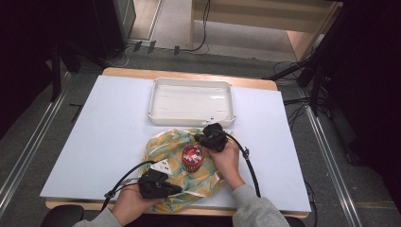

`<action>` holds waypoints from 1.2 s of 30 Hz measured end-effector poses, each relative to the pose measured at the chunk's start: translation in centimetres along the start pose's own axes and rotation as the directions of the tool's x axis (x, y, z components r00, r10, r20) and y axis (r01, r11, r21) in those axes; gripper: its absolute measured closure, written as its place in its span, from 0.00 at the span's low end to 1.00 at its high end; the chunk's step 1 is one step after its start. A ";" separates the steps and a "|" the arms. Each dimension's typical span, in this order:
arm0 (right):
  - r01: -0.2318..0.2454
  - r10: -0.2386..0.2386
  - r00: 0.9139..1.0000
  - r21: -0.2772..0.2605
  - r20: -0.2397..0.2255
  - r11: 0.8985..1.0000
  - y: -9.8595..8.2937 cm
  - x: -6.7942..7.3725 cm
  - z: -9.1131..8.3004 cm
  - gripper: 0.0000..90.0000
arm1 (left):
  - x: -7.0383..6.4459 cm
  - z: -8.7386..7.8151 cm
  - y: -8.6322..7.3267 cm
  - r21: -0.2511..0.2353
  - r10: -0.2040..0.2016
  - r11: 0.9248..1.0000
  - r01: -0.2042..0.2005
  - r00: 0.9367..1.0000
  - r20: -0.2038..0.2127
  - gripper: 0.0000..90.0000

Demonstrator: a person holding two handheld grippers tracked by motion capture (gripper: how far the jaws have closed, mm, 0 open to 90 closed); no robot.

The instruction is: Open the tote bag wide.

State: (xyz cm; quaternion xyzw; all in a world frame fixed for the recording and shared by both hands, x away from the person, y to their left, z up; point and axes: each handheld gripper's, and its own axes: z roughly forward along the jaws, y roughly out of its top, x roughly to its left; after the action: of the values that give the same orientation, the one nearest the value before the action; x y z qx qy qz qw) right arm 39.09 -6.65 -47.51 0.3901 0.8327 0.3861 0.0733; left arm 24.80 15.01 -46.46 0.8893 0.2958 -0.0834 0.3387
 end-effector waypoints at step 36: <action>-0.020 0.017 0.998 -0.052 -0.060 0.998 1.2 0.3 -3.7 0.69 | 2.2 -5.0 2.5 -0.138 -0.022 0.990 0.015 0.999 -0.048 0.59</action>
State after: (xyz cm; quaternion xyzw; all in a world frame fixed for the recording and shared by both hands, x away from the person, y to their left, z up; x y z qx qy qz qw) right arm 38.01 -8.11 -43.99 0.3840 0.8204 0.4200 0.0549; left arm 27.79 17.82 -42.01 0.8628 0.3173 -0.0442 0.3911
